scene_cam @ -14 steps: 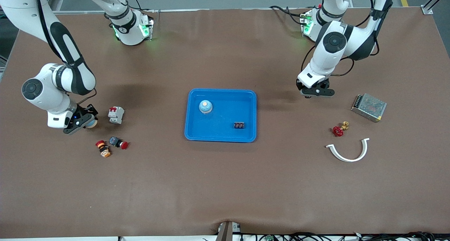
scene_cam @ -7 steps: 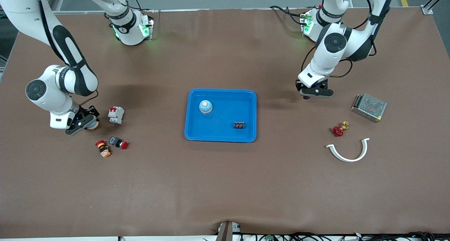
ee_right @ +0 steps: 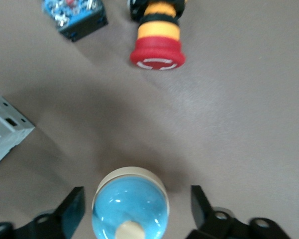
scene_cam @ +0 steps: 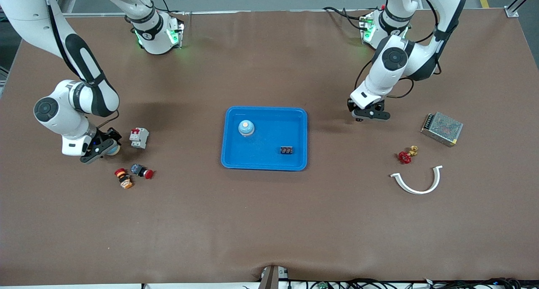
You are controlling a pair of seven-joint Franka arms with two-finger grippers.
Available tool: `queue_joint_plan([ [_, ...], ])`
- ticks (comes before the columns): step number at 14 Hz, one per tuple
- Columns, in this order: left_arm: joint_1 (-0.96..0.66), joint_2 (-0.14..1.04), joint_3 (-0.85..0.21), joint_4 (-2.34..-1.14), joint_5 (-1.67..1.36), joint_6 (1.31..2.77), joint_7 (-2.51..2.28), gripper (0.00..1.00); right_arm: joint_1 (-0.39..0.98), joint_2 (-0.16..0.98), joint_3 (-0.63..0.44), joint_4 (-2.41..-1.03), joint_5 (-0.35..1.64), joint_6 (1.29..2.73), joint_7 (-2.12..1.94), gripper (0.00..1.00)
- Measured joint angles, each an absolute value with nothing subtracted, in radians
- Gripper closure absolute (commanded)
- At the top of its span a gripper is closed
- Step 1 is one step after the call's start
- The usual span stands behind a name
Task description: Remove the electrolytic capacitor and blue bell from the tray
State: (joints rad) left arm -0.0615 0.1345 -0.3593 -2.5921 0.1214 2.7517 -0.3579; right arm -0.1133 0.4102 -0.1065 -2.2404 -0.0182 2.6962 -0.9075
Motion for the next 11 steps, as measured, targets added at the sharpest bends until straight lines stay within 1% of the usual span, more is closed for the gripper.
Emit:
queue_joint_plan([
  [2, -0.065, 0.182, -0.385, -2.553, 0.121, 2.754, -0.395, 1.00, -0.113, 0.382, -0.106, -2.162, -0.018, 2.548, -0.906, 0.00],
  [4, -0.068, 0.216, -0.408, -2.525, 0.121, 2.759, -0.421, 1.00, -0.111, 0.337, -0.103, -2.014, -0.017, 2.293, -0.883, 0.00],
  [6, -0.073, 0.229, -0.414, -2.517, 0.121, 2.766, -0.431, 1.00, -0.093, 0.298, -0.095, -1.829, -0.014, 2.027, -0.787, 0.00],
  [7, -0.076, 0.232, -0.414, -2.517, 0.121, 2.767, -0.432, 1.00, -0.071, 0.288, -0.092, -1.752, -0.012, 1.935, -0.712, 0.00],
  [9, -0.078, 0.238, -0.414, -2.516, 0.121, 2.771, -0.432, 1.00, 0.010, 0.281, -0.086, -1.641, -0.009, 1.815, -0.524, 0.00],
  [11, -0.077, 0.247, -0.413, -2.516, 0.121, 2.782, -0.432, 1.00, 0.111, 0.281, -0.080, -1.587, -0.007, 1.753, -0.319, 0.00],
])
